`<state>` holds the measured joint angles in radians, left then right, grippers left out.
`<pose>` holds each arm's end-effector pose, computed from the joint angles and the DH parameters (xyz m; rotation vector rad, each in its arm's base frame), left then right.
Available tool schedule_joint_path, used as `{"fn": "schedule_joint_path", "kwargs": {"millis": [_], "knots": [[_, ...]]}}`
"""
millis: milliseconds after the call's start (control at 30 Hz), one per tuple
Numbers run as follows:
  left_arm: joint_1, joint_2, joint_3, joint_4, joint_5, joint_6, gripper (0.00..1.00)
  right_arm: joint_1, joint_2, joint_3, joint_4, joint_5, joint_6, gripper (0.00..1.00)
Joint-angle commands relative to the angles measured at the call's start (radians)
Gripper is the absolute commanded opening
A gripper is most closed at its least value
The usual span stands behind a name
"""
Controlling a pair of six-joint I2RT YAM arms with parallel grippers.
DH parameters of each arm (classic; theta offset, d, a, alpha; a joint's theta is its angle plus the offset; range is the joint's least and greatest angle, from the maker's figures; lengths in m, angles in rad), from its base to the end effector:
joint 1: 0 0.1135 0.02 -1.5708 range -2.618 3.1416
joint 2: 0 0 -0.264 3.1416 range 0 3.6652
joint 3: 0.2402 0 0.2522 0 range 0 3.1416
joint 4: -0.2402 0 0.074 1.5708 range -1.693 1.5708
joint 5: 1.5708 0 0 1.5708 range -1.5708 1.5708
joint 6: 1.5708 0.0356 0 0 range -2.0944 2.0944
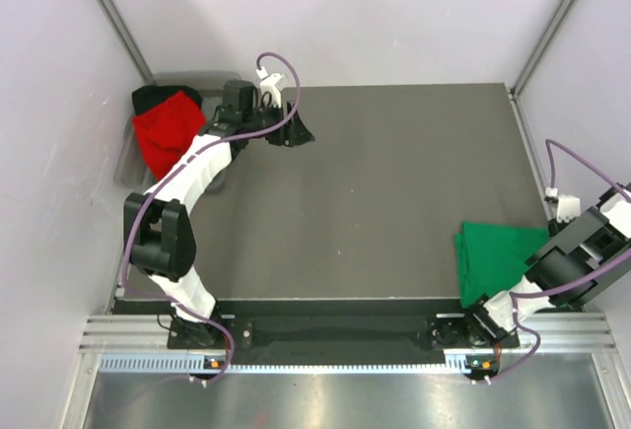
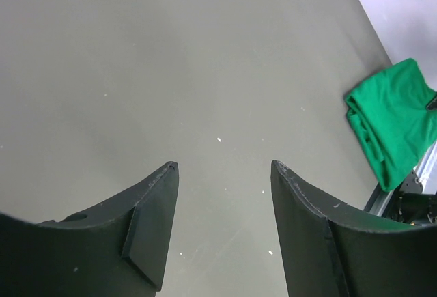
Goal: Fold and stack the t-shirts
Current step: Neatly place the folded tshirt to the corner
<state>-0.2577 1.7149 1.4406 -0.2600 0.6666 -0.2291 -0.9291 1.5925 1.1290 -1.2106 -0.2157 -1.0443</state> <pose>0.3790 -0.1227 0.3142 0.4426 2.0843 -0.9897 0.1620 -0.2041 0.2134 -0.1561 2.9989 0.3088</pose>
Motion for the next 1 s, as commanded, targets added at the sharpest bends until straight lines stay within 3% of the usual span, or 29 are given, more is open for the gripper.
{"fn": "schedule_joint_path", "kwargs": {"millis": [0, 533, 633, 800, 833, 933, 967], "knots": [[0.0, -0.066, -0.029, 0.071, -0.018, 0.02, 0.61, -0.033, -0.011, 0.038, 0.072, 0.039, -0.037, 0.0], [0.002, -0.09, -0.057, 0.085, -0.032, 0.033, 0.62, -0.05, 0.05, 0.022, 0.22, 0.026, 0.058, 0.01], [0.002, -0.092, -0.062, 0.088, -0.03, 0.033, 0.62, -0.054, 0.043, 0.011, 0.23, 0.036, 0.069, 0.06], [0.003, -0.1, -0.062, 0.093, -0.027, 0.028, 0.62, -0.082, -0.038, -0.003, 0.229, 0.039, 0.075, 0.05], [0.003, -0.098, -0.063, 0.094, -0.025, 0.025, 0.62, -0.083, -0.063, -0.008, 0.227, 0.041, 0.072, 0.07], [0.005, -0.101, -0.063, 0.096, -0.022, 0.024, 0.62, -0.083, -0.1, -0.023, 0.235, 0.052, 0.067, 0.34], [0.006, -0.104, -0.062, 0.096, -0.022, 0.024, 0.62, -0.083, -0.109, -0.023, 0.227, 0.056, 0.066, 0.57]]}}
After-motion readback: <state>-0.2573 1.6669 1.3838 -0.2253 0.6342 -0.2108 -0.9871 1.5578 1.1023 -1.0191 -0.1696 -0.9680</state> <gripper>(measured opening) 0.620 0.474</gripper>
